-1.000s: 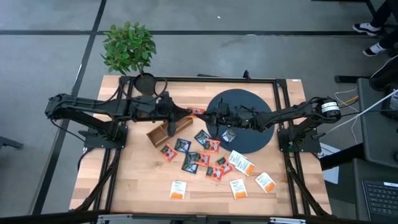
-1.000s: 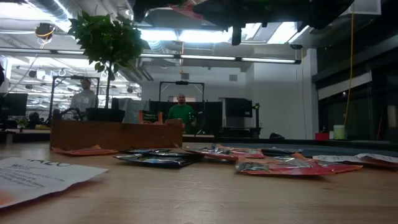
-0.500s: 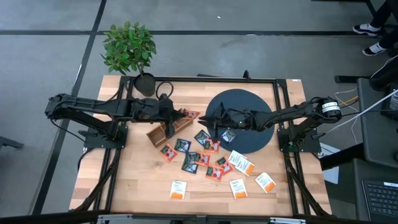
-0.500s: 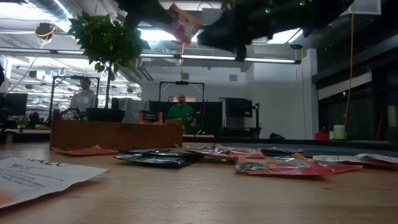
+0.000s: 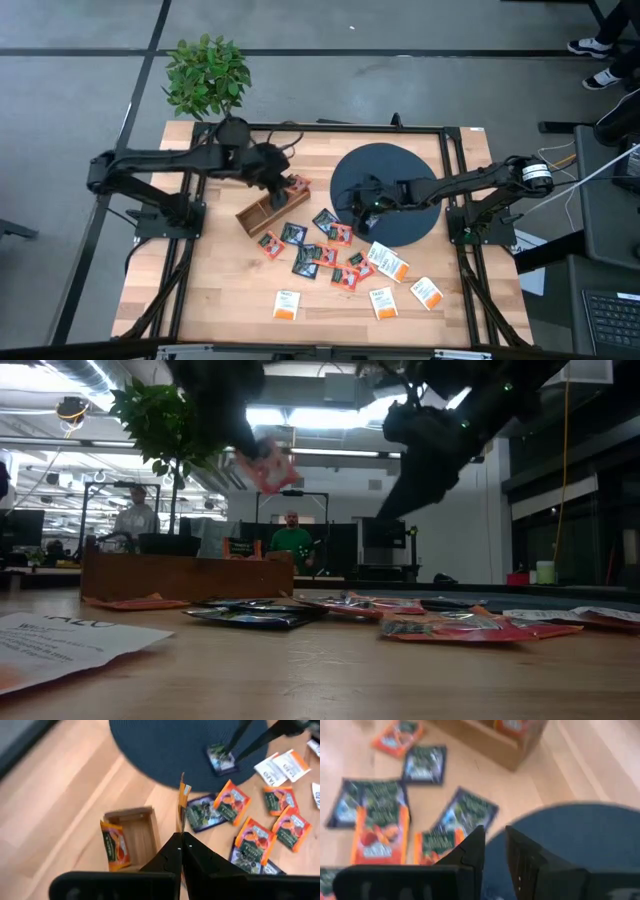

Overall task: Pick & Place Tea
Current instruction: Put the orange tea bag into the right section of the wooden organizer

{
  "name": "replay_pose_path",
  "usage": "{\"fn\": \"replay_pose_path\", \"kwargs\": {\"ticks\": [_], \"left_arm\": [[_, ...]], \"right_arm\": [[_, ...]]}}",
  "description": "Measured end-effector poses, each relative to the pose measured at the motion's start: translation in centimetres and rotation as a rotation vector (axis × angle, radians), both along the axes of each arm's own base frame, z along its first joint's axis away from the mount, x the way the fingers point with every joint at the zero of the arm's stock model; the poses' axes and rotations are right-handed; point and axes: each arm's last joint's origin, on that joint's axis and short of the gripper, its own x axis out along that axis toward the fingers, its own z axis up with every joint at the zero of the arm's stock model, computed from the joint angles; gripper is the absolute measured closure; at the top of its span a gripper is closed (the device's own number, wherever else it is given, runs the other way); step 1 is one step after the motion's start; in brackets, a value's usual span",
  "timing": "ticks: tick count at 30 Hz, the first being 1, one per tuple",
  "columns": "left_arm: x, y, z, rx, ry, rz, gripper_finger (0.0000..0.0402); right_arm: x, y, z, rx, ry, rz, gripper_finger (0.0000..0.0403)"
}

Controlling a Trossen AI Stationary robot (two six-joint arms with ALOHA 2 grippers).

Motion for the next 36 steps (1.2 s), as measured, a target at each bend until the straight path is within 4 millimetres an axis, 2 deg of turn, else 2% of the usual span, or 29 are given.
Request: {"fn": "replay_pose_path", "kwargs": {"ticks": [9, 13, 17, 21, 32, 36], "left_arm": [[1.3, 5.5, -3.9, -0.226, 0.101, 0.011, 0.0399], [1.6, 7.0, -5.8, -0.287, 0.16, 0.027, 0.04], [1.8, 7.7, -6.9, -0.276, 0.211, 0.054, 0.04], [1.7, 7.8, -7.0, -0.217, 0.242, 0.091, 0.04], [1.9, 7.6, -5.2, -0.217, 0.25, 0.112, 0.04], [1.7, 7.6, -5.2, -0.235, 0.261, 0.122, 0.04]], "right_arm": [[-0.2, 0.0, -0.2, 0.009, 0.023, -0.01, 0.0325], [-0.2, 0.0, -0.2, 0.011, 0.022, -0.012, 0.0325], [-0.2, 0.0, -0.2, 0.009, 0.022, -0.01, 0.0325], [-0.2, 0.0, -0.2, 0.008, 0.022, -0.009, 0.0324], [-0.1, 0.0, -0.1, -0.012, 0.014, 0.012, 0.0324], [-0.1, 0.0, 0.0, -0.014, 0.011, 0.014, 0.0324]]}}
